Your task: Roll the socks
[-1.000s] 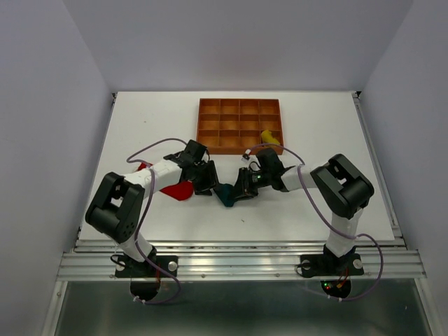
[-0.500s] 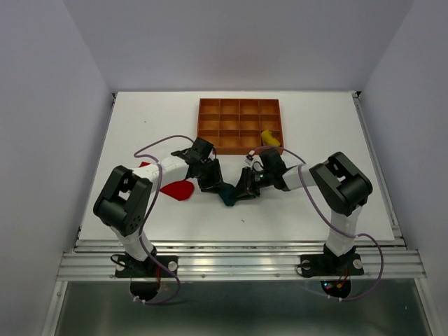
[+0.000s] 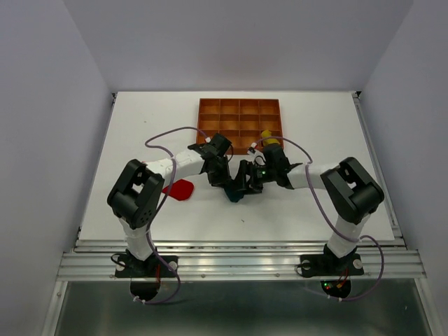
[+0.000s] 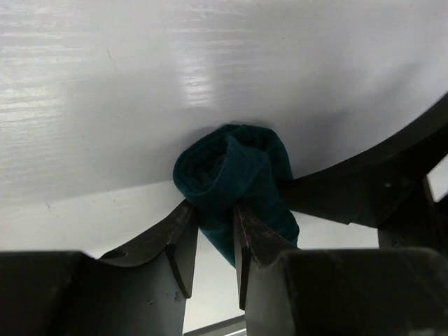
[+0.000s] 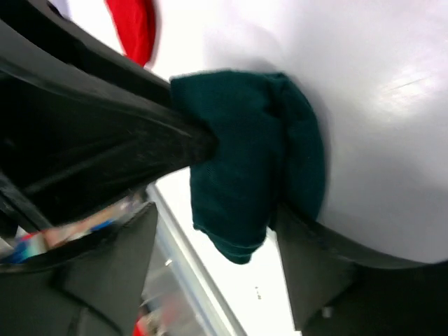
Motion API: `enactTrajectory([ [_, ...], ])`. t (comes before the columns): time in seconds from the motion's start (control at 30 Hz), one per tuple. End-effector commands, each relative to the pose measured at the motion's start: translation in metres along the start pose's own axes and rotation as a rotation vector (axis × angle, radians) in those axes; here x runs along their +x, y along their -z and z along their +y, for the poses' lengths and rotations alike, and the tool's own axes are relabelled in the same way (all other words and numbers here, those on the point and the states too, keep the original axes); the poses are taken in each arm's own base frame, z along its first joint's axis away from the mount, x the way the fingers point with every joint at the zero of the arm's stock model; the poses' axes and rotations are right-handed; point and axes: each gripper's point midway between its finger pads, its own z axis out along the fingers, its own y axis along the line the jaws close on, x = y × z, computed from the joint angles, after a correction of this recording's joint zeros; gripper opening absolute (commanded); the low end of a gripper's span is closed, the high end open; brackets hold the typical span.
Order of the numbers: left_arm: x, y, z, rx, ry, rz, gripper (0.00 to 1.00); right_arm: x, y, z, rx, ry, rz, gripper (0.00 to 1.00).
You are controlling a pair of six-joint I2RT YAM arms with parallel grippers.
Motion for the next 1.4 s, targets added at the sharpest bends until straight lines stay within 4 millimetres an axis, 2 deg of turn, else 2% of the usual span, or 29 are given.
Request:
enactTrajectory([
  [0.0, 0.002, -0.002, 0.025, -0.191, -0.023, -0.022, 0.22, -0.012, 0.019, -0.006, 0.087, 0.172, -0.089, 0.8],
  [0.1, 0.001, 0.002, 0.029, -0.249, -0.028, -0.032, 0.2, -0.015, 0.033, -0.001, 0.112, 0.226, -0.149, 0.92],
  [0.13, 0.0, 0.004, 0.03, -0.271, -0.032, -0.04, 0.2, -0.016, 0.037, -0.002, 0.128, 0.247, -0.164, 1.0],
  [0.27, -0.002, 0.007, 0.024, -0.291, -0.059, -0.035, 0.2, -0.014, 0.051, -0.005, 0.206, 0.323, -0.224, 1.0],
  [0.33, 0.0, 0.007, 0.023, -0.29, -0.075, -0.017, 0.2, -0.01, 0.056, 0.004, 0.226, 0.426, -0.239, 1.0],
  [0.43, -0.001, 0.007, 0.022, -0.308, -0.1, 0.008, 0.2, -0.005, 0.052, 0.017, 0.312, 0.583, -0.271, 1.0],
  [0.47, 0.0, 0.005, 0.021, -0.311, -0.107, 0.019, 0.2, -0.012, 0.056, 0.021, 0.366, 0.626, -0.324, 1.0],
  [0.5, 0.003, 0.006, 0.023, -0.321, -0.12, 0.037, 0.2, -0.003, 0.05, 0.032, 0.364, 0.69, -0.318, 1.0],
  [0.7, 0.007, 0.004, 0.02, -0.32, -0.127, 0.078, 0.2, 0.002, 0.038, 0.043, 0.449, 0.82, -0.377, 1.0],
  [0.73, 0.008, 0.004, 0.019, -0.314, -0.129, 0.084, 0.2, 0.01, 0.03, 0.051, 0.443, 0.873, -0.372, 1.0],
  [0.83, 0.01, 0.002, 0.016, -0.301, -0.138, 0.108, 0.2, 0.01, 0.022, 0.059, 0.501, 0.962, -0.4, 1.0],
  [0.97, 0.012, 0.0, 0.016, -0.299, -0.139, 0.117, 0.2, -0.001, 0.021, 0.06, 0.596, 1.006, -0.431, 1.0],
  [1.0, 0.012, 0.0, 0.017, -0.301, -0.139, 0.119, 0.2, -0.002, 0.019, 0.068, 0.593, 1.022, -0.436, 1.0],
  [1.37, 0.014, -0.002, 0.014, -0.286, -0.142, 0.134, 0.2, 0.005, -0.01, 0.059, 0.732, 1.162, -0.351, 0.99],
])
